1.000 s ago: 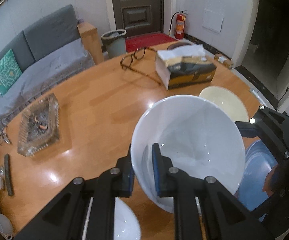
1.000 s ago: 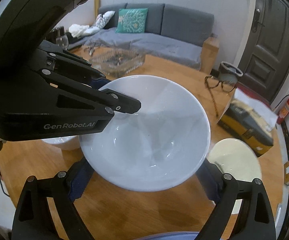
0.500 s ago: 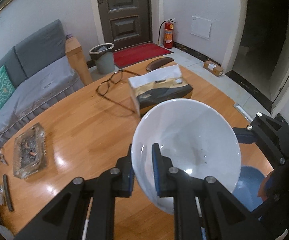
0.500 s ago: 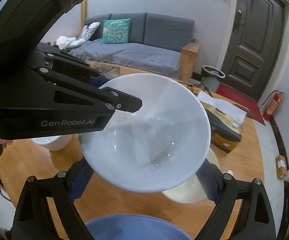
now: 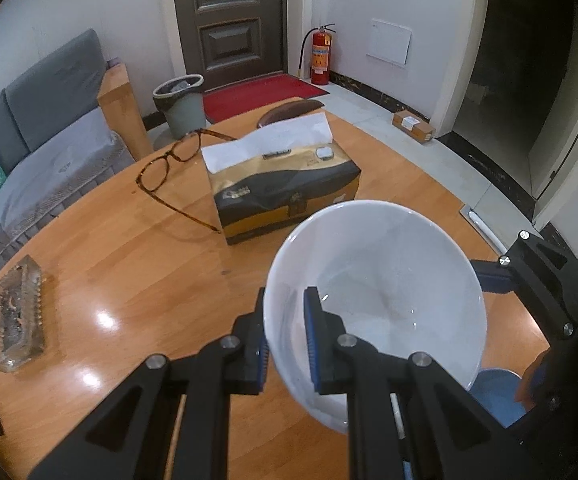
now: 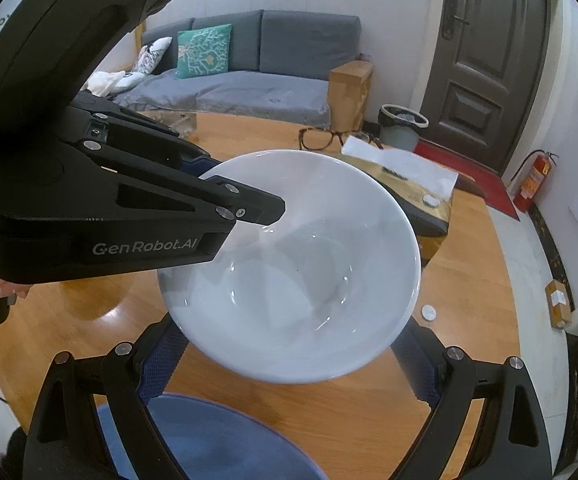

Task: Organize plates and bowls

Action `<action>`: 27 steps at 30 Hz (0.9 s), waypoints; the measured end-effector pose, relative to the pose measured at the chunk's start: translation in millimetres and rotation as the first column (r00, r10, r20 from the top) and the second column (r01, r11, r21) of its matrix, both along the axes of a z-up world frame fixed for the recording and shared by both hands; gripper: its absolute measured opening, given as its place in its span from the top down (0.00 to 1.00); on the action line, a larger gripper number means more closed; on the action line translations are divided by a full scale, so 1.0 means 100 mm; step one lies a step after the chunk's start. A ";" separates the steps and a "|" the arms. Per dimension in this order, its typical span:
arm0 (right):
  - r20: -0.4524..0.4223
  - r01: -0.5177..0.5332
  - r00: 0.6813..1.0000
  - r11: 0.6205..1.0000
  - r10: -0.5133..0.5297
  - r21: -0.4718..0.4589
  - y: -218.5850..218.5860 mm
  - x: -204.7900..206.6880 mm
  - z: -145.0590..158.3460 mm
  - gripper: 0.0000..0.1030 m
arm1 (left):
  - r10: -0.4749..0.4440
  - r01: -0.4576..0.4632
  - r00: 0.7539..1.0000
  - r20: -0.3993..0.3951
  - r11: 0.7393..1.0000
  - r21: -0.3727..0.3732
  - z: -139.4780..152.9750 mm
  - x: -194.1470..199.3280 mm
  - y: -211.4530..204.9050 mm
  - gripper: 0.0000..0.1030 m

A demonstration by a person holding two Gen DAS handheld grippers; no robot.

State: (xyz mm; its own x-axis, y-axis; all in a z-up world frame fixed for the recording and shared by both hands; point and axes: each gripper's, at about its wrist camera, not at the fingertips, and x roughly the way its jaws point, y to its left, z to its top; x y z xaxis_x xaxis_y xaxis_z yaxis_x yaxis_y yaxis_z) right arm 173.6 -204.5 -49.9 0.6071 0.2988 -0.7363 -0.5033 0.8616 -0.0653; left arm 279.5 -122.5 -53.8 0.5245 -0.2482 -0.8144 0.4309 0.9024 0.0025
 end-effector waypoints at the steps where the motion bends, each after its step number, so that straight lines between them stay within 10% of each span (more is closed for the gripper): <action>1: -0.003 -0.001 1.000 1.000 0.001 0.000 -0.01 0.00 -0.02 0.12 | 0.001 -0.001 1.000 -0.001 1.000 0.005 -0.02 0.02 -0.01 0.87; 27: -0.063 -0.035 0.997 0.999 0.034 -0.018 0.03 0.20 -0.21 0.12 | 0.024 -0.023 0.999 -0.049 0.999 0.025 -0.37 0.16 0.05 0.87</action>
State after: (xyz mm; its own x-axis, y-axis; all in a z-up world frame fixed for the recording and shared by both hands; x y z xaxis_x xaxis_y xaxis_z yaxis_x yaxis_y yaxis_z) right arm 193.2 -201.8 -70.8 0.5493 0.3047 -0.7781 -0.5367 0.8424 -0.0490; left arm 295.0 -117.7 -90.6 0.4895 -0.2161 -0.8448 0.4094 0.9123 0.0039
